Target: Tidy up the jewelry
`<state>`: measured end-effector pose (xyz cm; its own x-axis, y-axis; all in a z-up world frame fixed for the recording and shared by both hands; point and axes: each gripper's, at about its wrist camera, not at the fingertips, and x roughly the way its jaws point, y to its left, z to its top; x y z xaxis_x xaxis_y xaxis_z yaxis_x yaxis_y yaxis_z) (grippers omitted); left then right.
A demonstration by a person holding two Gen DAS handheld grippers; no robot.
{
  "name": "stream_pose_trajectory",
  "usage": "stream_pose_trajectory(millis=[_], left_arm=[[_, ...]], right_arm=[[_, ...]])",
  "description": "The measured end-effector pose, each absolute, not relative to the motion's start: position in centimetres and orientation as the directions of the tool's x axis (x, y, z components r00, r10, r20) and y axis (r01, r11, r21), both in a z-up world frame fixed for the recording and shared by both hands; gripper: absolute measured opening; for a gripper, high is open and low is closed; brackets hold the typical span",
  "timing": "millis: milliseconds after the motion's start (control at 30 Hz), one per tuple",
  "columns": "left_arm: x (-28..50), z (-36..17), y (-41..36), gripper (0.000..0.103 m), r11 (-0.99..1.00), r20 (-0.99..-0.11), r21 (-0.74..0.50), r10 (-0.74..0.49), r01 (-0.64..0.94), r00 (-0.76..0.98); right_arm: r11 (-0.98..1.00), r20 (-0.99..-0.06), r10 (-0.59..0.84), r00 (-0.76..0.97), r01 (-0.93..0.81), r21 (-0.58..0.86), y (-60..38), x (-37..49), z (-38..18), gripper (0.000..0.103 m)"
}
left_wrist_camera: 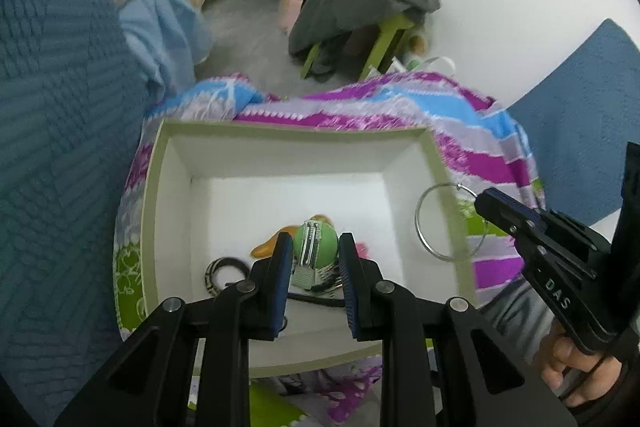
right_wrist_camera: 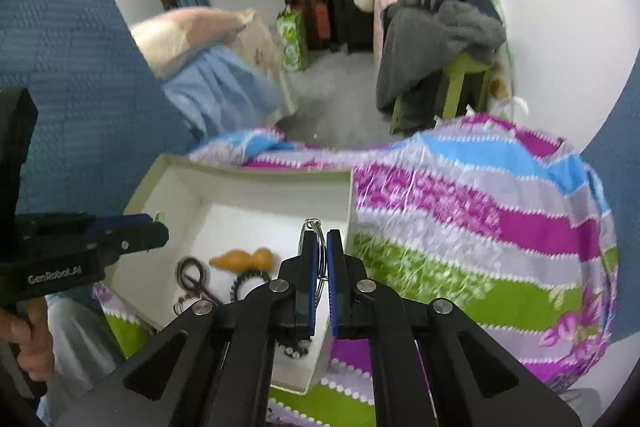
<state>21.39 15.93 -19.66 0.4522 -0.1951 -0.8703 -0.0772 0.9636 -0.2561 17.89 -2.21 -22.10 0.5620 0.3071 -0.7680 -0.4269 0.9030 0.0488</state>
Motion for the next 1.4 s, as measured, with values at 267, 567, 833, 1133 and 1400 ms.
stream_pose_trajectory(millis=[267,567,833,1133,1400], left_arm=[[21.4,-23.2,16.4,0.023,0.956,-0.891,-0.273,-0.211,-0.104,0.401],[20.6,-22.1,16.8,0.025,0.944,-0.883,-0.308,-0.236,-0.121,0.405],[18.4,-14.4,16.7,0.035,0.953,-0.831,-0.282,-0.187,-0.107,0.524],[14.9,-4.5,16.2,0.075,0.968,-0.738,-0.205,-0.054,-0.147,0.672],[9.7,2.7,14.9,0.083,0.973,-0.631,-0.171,0.013,-0.155,0.775]], right_arm=[[0.888,-0.811,0.312,0.495,-0.454,0.064,-1.1,18.0,-24.8,0.004],[0.87,-0.81,0.355,0.468,-0.482,0.102,-1.0,18.1,-23.6,0.022],[0.873,-0.725,0.39,0.567,-0.478,0.096,-2.2,16.7,-16.8,0.077],[0.862,-0.613,0.443,0.654,-0.499,0.092,-3.5,14.4,-8.7,0.103],[0.859,-0.508,0.465,0.726,-0.509,0.058,-4.7,10.6,-2.8,0.103]])
